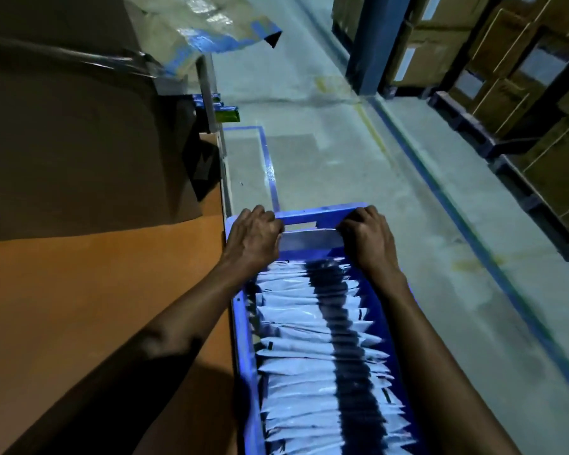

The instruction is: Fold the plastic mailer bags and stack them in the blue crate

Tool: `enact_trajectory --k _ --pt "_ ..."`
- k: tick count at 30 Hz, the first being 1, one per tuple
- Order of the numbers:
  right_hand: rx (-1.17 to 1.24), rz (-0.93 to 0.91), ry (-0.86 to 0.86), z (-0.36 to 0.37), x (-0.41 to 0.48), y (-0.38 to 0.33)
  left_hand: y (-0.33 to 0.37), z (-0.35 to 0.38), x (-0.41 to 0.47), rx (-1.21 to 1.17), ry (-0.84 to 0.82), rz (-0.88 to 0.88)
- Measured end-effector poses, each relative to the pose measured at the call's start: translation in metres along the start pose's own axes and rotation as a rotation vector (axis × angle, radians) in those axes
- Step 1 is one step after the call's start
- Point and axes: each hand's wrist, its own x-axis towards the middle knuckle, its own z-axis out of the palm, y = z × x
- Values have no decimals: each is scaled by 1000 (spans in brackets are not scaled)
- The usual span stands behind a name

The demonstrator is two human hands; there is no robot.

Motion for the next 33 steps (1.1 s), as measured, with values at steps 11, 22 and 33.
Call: enact_trajectory --k 11,22,33 --pt "135 116 -265 89 -34 21 23 61 19 141 -550 -97" --pt "198 125 -445 105 -34 14 26 94 25 -57 -705 -108" --pt "-25 188 -538 93 -26 1 22 92 27 -218 -790 -237"
